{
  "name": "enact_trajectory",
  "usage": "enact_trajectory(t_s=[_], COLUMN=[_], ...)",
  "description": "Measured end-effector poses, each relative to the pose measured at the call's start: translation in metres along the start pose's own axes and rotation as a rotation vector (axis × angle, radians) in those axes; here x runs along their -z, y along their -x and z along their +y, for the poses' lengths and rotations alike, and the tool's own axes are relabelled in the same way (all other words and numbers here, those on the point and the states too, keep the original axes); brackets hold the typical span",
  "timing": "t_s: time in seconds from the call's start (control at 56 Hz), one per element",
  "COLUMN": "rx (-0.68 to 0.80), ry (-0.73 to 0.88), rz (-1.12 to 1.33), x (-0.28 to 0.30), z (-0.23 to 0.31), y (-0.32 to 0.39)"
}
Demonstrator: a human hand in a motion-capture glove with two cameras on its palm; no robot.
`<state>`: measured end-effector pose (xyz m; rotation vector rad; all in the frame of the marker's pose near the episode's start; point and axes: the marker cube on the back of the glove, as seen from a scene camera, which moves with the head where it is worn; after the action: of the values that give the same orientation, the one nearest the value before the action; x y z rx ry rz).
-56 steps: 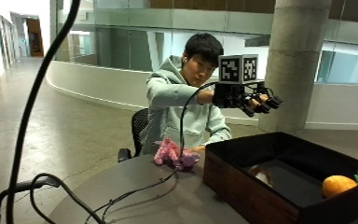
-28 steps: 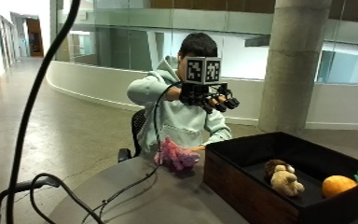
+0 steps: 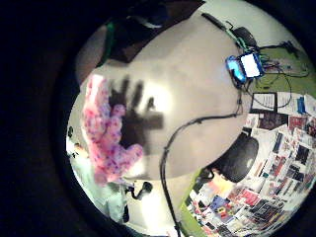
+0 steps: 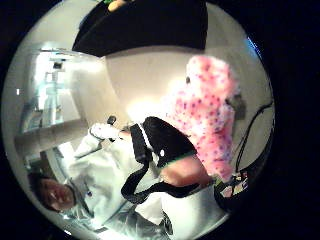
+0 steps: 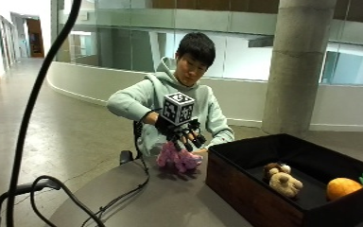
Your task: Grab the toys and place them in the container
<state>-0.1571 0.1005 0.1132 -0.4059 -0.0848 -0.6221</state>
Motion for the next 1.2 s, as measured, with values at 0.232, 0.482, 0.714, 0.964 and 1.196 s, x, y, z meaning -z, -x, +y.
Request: enact_trajectory(t_s=[0.232, 0.482, 0.714, 0.964, 1.196], rx=[0.011, 0.003, 0.000, 0.043, 0.065], ry=[0.110, 0.142, 0.055, -0.065, -0.087], rz=[-0.079, -0.129, -0.089, -0.025, -0.065], x=[-0.062, -0.086, -0.090, -0.094, -0.085], z=[0.017, 0.014, 0.009, 0.006, -0.008], y=[0.023, 0.027, 0.032, 0.045, 0.045])
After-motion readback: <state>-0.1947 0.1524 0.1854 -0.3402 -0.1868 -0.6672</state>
